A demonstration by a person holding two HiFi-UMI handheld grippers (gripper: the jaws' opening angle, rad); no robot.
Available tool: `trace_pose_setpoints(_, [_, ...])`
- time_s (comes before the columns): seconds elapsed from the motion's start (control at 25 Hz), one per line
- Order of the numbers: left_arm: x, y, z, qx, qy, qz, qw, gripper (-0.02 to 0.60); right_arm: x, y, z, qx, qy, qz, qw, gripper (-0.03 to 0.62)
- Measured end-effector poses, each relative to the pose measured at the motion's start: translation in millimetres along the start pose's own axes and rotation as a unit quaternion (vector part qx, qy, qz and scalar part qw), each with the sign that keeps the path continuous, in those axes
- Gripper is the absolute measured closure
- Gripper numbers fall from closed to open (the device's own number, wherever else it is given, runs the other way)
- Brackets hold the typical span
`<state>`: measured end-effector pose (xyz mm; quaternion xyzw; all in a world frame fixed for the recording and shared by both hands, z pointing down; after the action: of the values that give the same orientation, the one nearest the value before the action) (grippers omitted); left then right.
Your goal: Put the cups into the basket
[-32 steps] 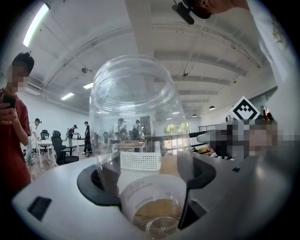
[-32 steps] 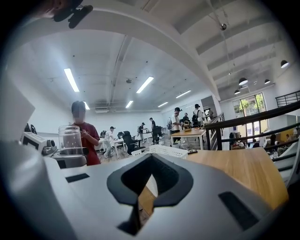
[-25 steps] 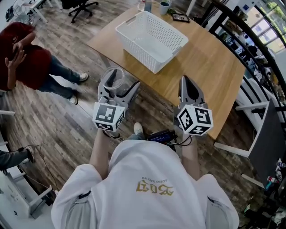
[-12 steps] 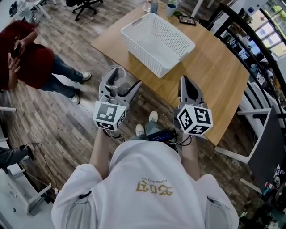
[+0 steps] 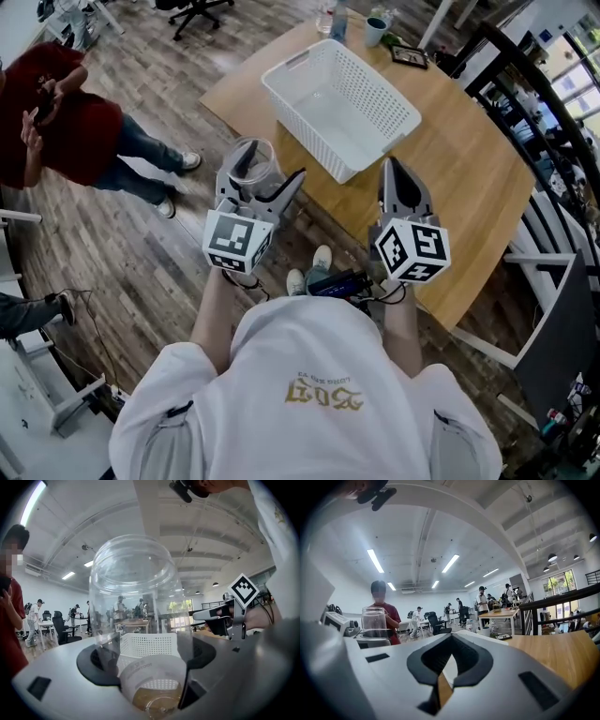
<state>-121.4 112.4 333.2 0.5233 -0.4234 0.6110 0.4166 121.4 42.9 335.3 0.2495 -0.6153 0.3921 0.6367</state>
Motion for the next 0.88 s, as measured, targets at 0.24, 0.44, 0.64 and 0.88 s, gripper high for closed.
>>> trace_pose_setpoints(0.24, [-5,9,25,-0.011,-0.003,-0.004,0.9999,0.207,-4,-14,27,-0.017,0.007,0.006,1.000,0.583])
trace_pose_setpoints(0.44, [-8,11,45,-0.016,-0.003,-0.004,0.9999,0.207,-10,-27,44,-0.031,0.009,-0.011,0.999,0.583])
trace_pose_setpoints(0.64, [-11,11,60,-0.019,-0.006,0.000,0.9998,0.207,-14,-37,57,-0.039,0.012,-0.013,0.999,0.583])
trace_pose_setpoints(0.88, [-20,10,72,-0.019,-0.010,0.003,0.9998,0.206,-20,-44,62,-0.049,0.012,-0.018,0.999,0.583])
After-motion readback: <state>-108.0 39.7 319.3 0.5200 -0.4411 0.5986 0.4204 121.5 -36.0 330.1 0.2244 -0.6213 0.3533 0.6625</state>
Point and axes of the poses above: the fingertips, and each gripper's own axes: z forward along the fingers, y to its left, x out of its underside, the point moved 8 cm from there along -z, backward along the fingers, and after that the axes turned 1 degree about -z, right-handed, at the moved point
